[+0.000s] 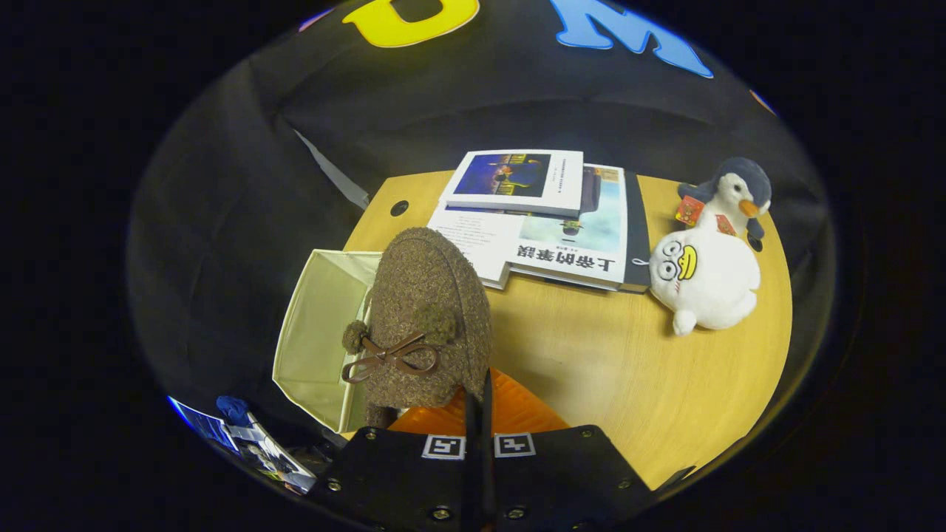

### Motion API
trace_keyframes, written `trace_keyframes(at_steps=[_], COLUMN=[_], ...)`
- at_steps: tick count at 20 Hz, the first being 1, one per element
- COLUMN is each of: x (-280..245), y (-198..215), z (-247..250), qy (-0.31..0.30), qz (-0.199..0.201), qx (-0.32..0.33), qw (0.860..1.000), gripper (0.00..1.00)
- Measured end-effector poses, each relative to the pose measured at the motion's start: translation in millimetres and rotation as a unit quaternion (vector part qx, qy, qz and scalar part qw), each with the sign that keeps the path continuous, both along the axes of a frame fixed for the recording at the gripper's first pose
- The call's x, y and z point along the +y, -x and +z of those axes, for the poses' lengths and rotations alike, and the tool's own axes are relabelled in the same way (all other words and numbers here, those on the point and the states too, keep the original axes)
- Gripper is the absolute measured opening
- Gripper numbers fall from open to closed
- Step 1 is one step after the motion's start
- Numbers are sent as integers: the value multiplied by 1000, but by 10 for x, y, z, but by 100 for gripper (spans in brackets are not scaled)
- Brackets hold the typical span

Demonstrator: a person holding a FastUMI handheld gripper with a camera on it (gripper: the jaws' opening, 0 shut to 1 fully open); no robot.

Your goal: Open the storage box then place both shoes into the box .Put the left shoe in first, then the right shoe, with the right side of both shoes facing outward in a uniform manner.

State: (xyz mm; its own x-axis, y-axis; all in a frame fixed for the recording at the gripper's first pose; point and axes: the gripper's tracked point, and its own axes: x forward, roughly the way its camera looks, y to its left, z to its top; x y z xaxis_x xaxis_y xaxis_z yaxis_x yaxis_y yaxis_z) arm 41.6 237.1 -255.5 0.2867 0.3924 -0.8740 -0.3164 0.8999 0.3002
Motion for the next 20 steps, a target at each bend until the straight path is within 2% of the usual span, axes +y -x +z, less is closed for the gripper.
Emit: trace_keyframes(at_steps=[12,20], x=[1170,1822], y=[69,189], z=[112,2], qy=[-6,-4], qz=[93,124], qx=[-6,5], qw=[996,992], gripper=[0,0])
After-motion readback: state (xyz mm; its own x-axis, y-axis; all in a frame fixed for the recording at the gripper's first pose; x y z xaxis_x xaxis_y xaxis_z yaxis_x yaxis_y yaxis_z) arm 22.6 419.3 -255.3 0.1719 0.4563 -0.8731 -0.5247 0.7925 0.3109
